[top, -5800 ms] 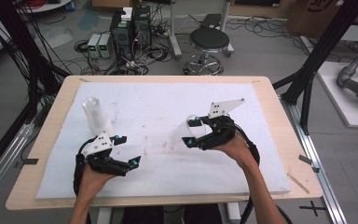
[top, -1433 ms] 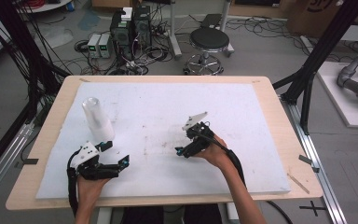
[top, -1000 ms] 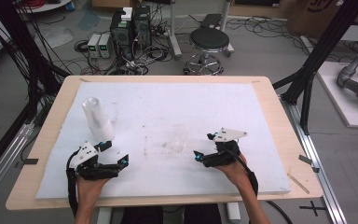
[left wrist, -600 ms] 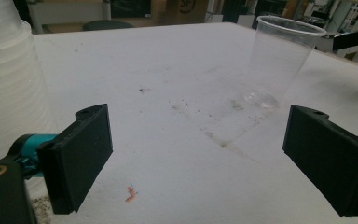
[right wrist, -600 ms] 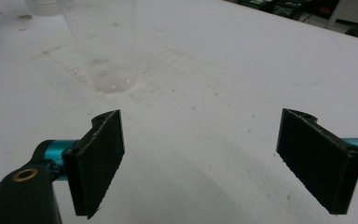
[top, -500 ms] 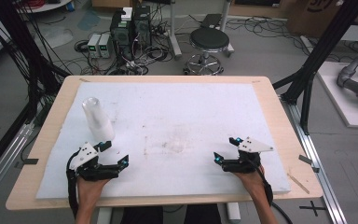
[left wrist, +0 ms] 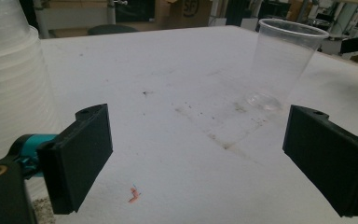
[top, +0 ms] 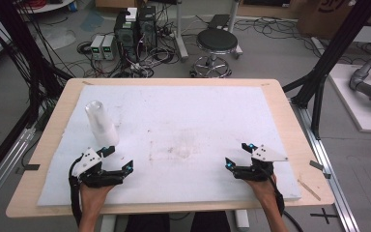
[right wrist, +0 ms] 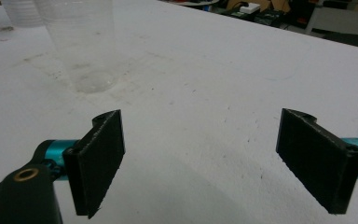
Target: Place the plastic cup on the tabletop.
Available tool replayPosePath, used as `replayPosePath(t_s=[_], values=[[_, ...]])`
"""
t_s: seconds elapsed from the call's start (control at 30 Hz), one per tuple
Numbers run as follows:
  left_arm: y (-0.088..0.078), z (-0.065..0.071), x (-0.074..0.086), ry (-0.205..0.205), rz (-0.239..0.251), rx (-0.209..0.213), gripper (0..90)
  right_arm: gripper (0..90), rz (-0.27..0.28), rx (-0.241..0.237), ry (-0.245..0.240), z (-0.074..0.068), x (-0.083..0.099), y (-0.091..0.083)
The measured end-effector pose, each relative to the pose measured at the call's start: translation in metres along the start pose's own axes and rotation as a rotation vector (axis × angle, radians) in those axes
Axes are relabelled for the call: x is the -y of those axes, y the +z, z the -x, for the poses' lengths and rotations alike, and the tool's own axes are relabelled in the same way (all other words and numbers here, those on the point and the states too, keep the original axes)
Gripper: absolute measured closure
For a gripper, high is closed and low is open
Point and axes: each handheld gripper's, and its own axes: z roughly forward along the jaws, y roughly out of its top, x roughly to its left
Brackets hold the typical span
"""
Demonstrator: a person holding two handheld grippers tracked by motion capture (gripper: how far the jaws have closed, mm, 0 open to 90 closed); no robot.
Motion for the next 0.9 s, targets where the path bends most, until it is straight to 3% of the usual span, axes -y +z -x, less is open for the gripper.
replayPosePath(t_s=[0.6,0.9], values=[[0.0001,0.0029,0.0004,0.02,-0.001,-0.02,8.0,15.3,0.0,0.007,0.004,0.0003,0.0017,-0.0003],[-0.0014,0.0041,0.0011,0.033,0.013,-0.025,8.0,15.3,-0.007,-0.005,0.031,0.0021,0.0016,-0.0001]])
